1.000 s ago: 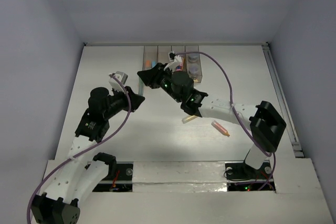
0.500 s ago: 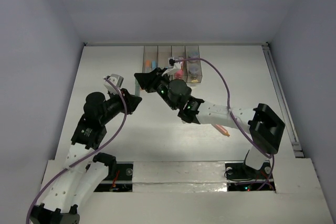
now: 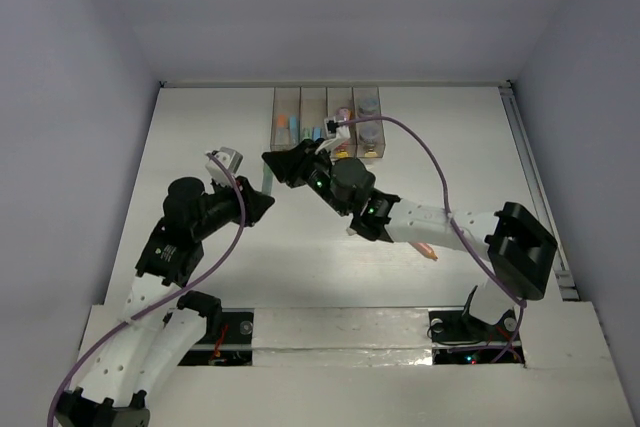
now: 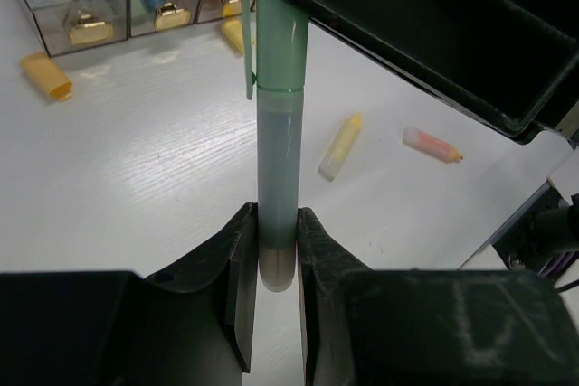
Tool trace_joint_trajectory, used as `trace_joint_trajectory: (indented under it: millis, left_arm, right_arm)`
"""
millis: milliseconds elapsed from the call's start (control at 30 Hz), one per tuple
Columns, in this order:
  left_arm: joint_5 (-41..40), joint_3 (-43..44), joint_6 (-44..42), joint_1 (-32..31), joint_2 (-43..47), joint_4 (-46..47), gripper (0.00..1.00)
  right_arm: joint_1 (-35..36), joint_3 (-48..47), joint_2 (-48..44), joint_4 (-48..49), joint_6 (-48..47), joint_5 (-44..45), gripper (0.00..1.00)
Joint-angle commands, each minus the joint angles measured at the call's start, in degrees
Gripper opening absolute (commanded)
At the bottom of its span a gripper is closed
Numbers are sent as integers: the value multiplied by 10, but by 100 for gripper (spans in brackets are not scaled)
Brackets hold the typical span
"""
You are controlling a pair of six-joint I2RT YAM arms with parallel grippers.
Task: Sort the stationery into containers
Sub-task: Close the pen cap on the pen.
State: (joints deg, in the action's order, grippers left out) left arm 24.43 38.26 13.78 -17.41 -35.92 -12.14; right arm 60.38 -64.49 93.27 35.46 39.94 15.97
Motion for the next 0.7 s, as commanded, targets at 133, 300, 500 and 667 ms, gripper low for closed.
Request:
trace_joint_trajectory:
  millis: [133, 300, 500, 667]
  left_arm:
    - [-67, 18, 5, 13, 2, 94, 0]
    - [-67, 19, 5, 13, 3, 95, 0]
    - [-75, 19, 4, 13, 6, 93, 0]
    - [-81, 19, 3, 19, 9, 92, 0]
  right_arm:
    - [53, 74, 25, -62, 31, -129, 0]
    - [85, 115, 32, -61, 41, -127, 0]
    - [119, 132, 44, -74, 48, -132, 0]
    - [142, 136, 44, -84, 49, -129, 0]
